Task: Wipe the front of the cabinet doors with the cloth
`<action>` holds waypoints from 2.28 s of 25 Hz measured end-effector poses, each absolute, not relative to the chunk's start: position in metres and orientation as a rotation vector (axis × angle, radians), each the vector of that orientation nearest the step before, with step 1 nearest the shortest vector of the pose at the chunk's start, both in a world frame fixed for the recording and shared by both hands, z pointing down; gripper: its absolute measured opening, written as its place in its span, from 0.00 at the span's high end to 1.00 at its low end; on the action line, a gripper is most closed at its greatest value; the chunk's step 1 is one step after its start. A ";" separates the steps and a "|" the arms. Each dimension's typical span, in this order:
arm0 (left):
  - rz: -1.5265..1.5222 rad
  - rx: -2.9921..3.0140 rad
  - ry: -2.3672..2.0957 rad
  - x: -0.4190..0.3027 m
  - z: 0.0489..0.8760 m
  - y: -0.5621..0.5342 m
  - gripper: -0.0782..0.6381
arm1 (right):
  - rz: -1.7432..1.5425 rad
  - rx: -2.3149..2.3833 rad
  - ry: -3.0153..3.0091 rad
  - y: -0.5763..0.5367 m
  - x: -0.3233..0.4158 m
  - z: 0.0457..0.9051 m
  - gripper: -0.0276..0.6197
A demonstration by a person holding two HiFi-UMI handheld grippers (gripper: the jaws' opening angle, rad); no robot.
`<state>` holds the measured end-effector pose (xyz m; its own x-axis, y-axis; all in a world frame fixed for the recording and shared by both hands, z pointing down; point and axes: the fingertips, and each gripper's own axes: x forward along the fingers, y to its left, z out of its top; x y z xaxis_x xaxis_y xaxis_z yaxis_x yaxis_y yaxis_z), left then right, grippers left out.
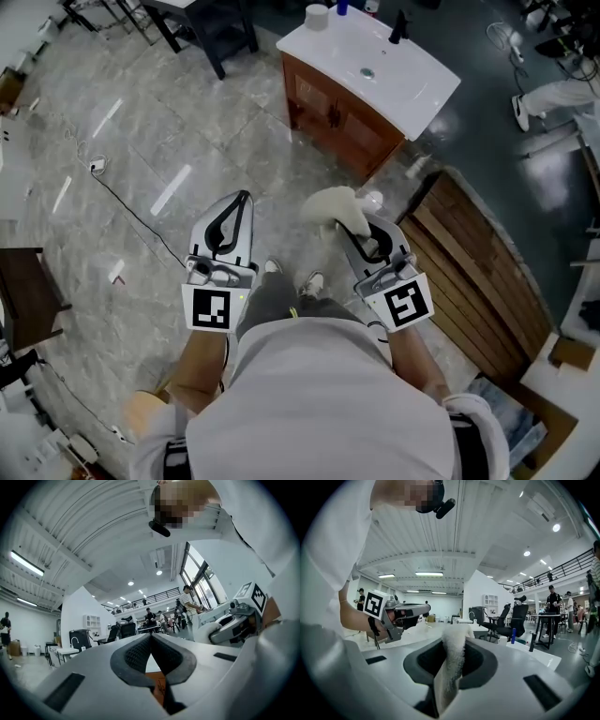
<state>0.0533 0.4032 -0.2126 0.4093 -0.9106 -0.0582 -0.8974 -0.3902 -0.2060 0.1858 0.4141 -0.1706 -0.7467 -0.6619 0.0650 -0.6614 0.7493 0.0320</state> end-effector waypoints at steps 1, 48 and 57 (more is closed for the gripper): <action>-0.089 -2.454 1.605 0.051 -0.213 0.401 0.87 | -0.005 1.089 -2.867 0.413 0.185 -0.169 0.84; -0.181 -2.628 1.620 -0.053 -0.106 0.005 0.87 | 0.065 1.190 -2.734 -0.003 0.064 -0.085 0.84; -0.163 -2.605 1.619 -0.054 0.005 -0.040 0.87 | 0.075 1.161 -2.711 -0.055 0.056 0.028 0.84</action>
<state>-0.0545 -0.0398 0.0049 0.4391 -0.8969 0.0532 -0.8894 -0.4423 -0.1156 0.0565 -0.0554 0.0277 -0.6747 -0.7119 0.1948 -0.7217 0.6917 0.0285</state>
